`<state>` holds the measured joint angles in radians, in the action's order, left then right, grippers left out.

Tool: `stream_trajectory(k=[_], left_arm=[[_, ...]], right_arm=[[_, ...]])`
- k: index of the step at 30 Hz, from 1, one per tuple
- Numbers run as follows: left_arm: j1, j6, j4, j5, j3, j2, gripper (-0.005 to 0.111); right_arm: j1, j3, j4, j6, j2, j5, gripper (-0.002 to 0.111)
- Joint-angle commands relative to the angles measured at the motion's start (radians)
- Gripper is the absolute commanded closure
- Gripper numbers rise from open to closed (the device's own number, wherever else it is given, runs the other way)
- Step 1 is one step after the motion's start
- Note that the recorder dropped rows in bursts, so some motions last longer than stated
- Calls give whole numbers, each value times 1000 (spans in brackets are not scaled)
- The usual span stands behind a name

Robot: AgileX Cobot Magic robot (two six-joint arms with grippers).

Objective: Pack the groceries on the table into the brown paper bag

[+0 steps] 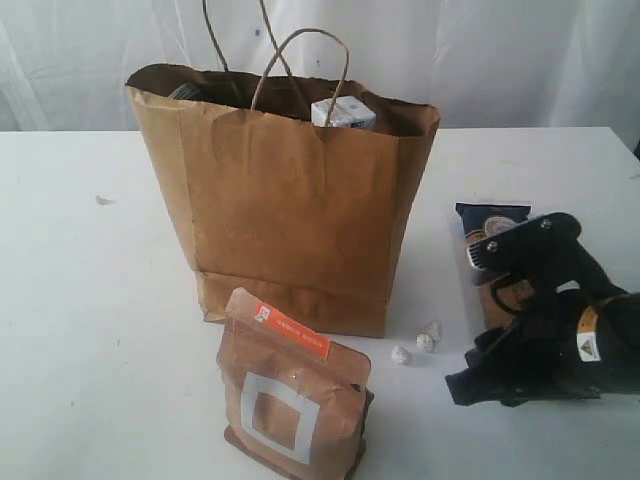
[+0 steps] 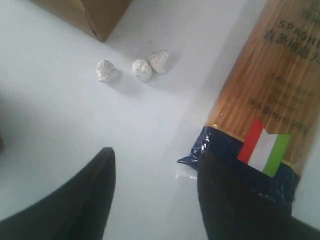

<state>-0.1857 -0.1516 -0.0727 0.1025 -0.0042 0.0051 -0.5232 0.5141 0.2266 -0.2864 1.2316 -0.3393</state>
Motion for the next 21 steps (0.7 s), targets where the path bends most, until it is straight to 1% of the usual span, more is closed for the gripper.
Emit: stream_trajectory(k=[1, 4, 11, 21], left_arm=[[3, 3, 3, -5, 4, -5, 107], [3, 3, 3, -5, 4, -5, 107], [3, 3, 3, -5, 4, -5, 107], [3, 3, 3, -5, 4, -5, 107]], right_arm=[[32, 54, 16, -7, 111, 41, 60], [47, 109, 17, -7, 183, 48, 60], [46, 242, 21, -5, 327, 41, 61], [46, 313, 21, -3, 488, 37, 61]])
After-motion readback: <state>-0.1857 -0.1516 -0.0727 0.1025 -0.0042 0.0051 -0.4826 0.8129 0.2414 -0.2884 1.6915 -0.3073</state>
